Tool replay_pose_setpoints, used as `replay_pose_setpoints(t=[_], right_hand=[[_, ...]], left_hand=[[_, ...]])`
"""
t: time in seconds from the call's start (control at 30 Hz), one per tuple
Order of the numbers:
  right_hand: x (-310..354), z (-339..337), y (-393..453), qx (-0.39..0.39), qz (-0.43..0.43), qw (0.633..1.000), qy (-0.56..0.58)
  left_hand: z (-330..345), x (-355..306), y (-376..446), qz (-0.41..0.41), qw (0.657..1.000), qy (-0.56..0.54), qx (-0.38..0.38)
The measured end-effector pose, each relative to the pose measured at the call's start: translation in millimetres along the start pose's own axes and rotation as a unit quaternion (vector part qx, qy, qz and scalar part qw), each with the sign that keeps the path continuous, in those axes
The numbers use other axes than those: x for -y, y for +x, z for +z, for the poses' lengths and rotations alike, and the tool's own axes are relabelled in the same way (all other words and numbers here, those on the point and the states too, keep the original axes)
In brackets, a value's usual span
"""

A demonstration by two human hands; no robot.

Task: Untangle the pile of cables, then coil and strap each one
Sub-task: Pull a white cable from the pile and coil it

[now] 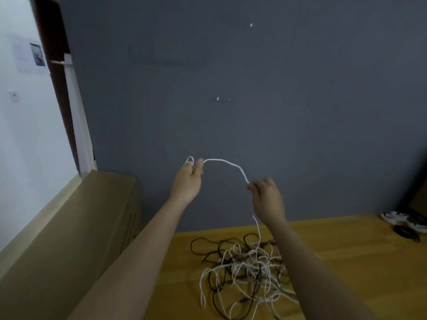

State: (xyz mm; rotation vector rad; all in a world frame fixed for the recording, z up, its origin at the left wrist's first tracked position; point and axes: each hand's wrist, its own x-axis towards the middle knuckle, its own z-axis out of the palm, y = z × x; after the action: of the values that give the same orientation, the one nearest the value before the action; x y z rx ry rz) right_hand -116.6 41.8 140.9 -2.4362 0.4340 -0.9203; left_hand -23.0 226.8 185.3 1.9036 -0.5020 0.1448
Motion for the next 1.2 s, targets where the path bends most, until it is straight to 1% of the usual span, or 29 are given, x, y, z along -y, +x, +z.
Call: replay_pose_setpoints(t=[0.07,0.1,0.17,0.2,0.23,0.27,0.33,0.37,0.4,0.43,0.47,0.5,0.53,0.57,0.6,0.63,0.67,0.73,0.8,0.83,0.87,0.9,0.93,1.03,1.07,1.1,1.13,1.17,1.2], right_hand=[[21.4,-21.3,35.7,-0.073,0.032,0.995,0.059],[34.6,-34.3,55.4,-0.101,0.056,0.986,0.119],[67.0,-64.3,94.3,-0.131,0.082,0.951,0.269],[84.7,-81.4,112.3,-0.151,0.067,0.933,0.319],[101.4,-97.7,128.2,-0.176,0.036,0.924,0.338],[117.2,-112.8,140.3,-0.201,-0.004,0.920,0.335],[139.8,-134.6,155.4,-0.231,-0.093,0.931,0.266],[142.9,-139.9,162.0,-0.226,-0.126,0.944,0.204],[142.3,-143.3,167.7,-0.207,-0.139,0.960,0.124],[139.0,-144.9,172.9,-0.171,-0.133,0.976,0.032],[134.1,-144.9,177.0,-0.118,-0.115,0.984,-0.061],[128.7,-145.4,179.5,-0.059,-0.095,0.985,-0.131],[124.3,-147.5,182.6,-0.020,-0.077,0.982,-0.169],[121.6,-151.4,186.2,-0.017,-0.060,0.985,-0.163],[119.8,-155.0,190.6,-0.036,-0.048,0.991,-0.122],[119.2,-157.7,195.1,-0.061,-0.034,0.996,-0.055],[120.2,-158.3,199.6,-0.079,-0.023,0.997,0.006],[124.3,-152.1,201.4,-0.089,0.001,0.988,0.122],[122.3,-138.2,197.6,-0.057,0.037,0.958,0.278],[117.9,-131.7,194.8,-0.027,0.058,0.940,0.334],[111.3,-126.2,192.8,-0.001,0.066,0.935,0.349],[104.0,-122.9,192.1,0.009,0.062,0.943,0.328],[97.5,-122.0,193.0,-0.001,0.054,0.953,0.297],[89.0,-124.1,196.8,-0.081,0.018,0.967,0.239],[88.4,-124.0,196.6,-0.109,-0.009,0.974,0.200],[87.8,-122.2,194.1,-0.128,-0.046,0.983,0.126],[86.8,-117.7,190.3,-0.131,-0.092,0.987,0.026],[84.9,-109.9,186.3,-0.116,-0.143,0.980,-0.075],[81.9,-100.3,179.3,-0.088,-0.185,0.967,-0.152]], left_hand=[[-1.1,-24.8,10.4,0.008,1.000,-0.027,0.014],[-2.2,-37.9,16.4,0.024,0.998,-0.052,0.021],[-7.3,-68.8,27.8,0.045,0.992,-0.110,0.031],[-10.2,-85.2,34.6,0.052,0.990,-0.124,0.033],[-13.5,-101.0,41.8,0.061,0.989,-0.128,0.033],[-17.2,-116.6,48.6,0.072,0.988,-0.130,0.031],[-25.4,-146.7,58.3,0.088,0.983,-0.155,0.034],[-29.3,-159.5,61.0,0.086,0.979,-0.181,0.045],[-33.4,-170.4,62.1,0.079,0.971,-0.215,0.061],[-37.2,-177.8,62.6,0.071,0.962,-0.249,0.084],[-40.4,-182.3,62.8,0.062,0.953,-0.275,0.110],[-43.1,-184.5,62.8,0.054,0.945,-0.294,0.137],[-45.1,-185.8,62.5,0.050,0.937,-0.307,0.161],[-46.3,-186.7,62.7,0.049,0.929,-0.319,0.181],[-47.0,-187.7,62.8,0.051,0.923,-0.327,0.196],[-47.7,-188.3,62.1,0.053,0.919,-0.330,0.209],[-48.0,-188.6,61.1,0.058,0.916,-0.329,0.220],[-46.9,-186.7,58.6,0.068,0.912,-0.327,0.238],[-44.8,-181.8,57.2,0.076,0.911,-0.321,0.247],[-43.5,-178.9,56.4,0.080,0.914,-0.313,0.246],[-42.4,-176.0,55.3,0.084,0.918,-0.304,0.241],[-41.3,-173.4,54.4,0.086,0.922,-0.297,0.234],[-40.1,-171.2,53.8,0.087,0.926,-0.288,0.228],[-35.1,-167.3,52.3,0.080,0.934,-0.261,0.231],[-32.5,-167.1,51.8,0.078,0.933,-0.257,0.240],[-29.6,-167.3,50.8,0.075,0.929,-0.262,0.251],[-25.8,-167.7,49.6,0.070,0.922,-0.278,0.261],[-21.8,-168.5,48.6,0.064,0.912,-0.304,0.268],[-17.6,-168.8,47.8,0.057,0.901,-0.335,0.271]])
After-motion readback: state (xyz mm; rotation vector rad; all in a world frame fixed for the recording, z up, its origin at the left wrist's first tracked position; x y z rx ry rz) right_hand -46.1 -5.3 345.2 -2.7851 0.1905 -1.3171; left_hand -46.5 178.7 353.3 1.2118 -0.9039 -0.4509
